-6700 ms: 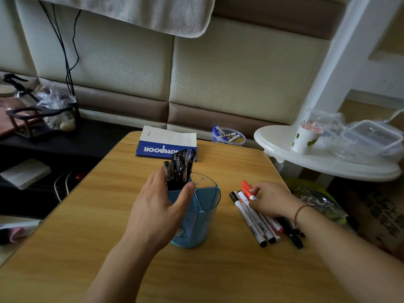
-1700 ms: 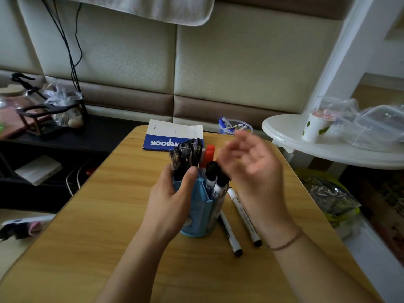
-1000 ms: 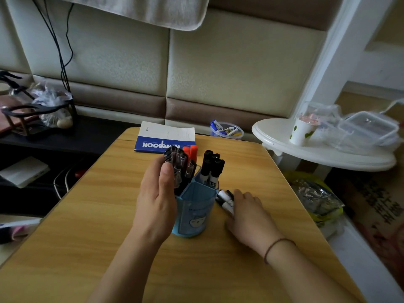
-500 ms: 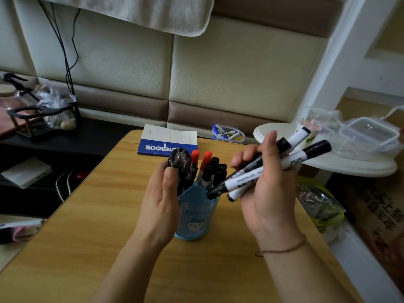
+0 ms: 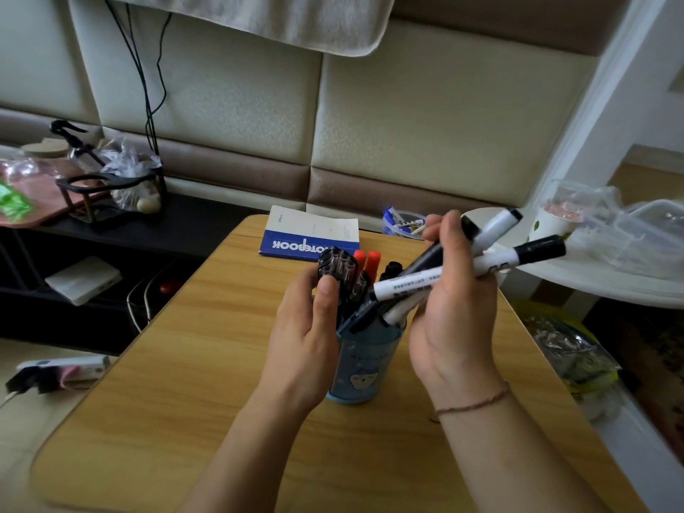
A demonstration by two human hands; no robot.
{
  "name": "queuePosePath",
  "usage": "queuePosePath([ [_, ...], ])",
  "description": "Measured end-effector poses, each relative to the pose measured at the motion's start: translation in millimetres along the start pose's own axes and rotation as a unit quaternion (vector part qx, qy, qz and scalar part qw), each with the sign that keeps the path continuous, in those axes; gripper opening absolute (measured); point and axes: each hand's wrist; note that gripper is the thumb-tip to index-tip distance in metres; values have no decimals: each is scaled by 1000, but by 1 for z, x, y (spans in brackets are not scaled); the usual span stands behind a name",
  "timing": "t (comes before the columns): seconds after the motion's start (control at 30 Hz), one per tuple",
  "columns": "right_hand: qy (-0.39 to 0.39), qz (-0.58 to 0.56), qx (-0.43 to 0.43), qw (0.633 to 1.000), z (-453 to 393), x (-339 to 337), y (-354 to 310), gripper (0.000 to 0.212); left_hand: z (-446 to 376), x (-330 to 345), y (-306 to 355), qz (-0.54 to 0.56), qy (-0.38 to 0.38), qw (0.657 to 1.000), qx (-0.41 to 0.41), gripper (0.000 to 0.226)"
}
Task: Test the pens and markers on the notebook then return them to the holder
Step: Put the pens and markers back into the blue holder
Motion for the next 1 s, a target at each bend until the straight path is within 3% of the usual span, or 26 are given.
queuePosePath([
  [0.1,-41,83,-24,995,-4,-1,7,24,-1,1,0,11,2,1000,-2,54],
  [0.27,-89,169,-43,981,-7,-6,18,43,-1,1,2,17,1,1000,4,55],
  [0.4,-149,160,-53,974,-3,-4,18,47,-1,2,2,30,0,1000,2,60],
  [0.5,-199,223,-85,951,5,-3,20,46,-2,1,1,40,3,999,-1,62],
  [0.7,-281,177,-107,937,6,-9,6,37,-2,1,0,34,8,999,-9,66],
  [0.87,-270,358,-86,890,-1,-13,19,42,-2,1,1,37,3,999,2,67],
  [0.9,-274,357,-80,889,-3,-13,20,45,-3,0,1,36,4,999,3,68],
  [1.0,-244,250,-33,937,-9,-11,13,55,-3,0,-1,30,5,1000,6,71],
])
Point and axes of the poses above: each hand's wrist, its own z-axis away from the middle knuckle, its own x-axis out of the palm, y = z × x, and after that the axes turned 1 degree about z, right-handed
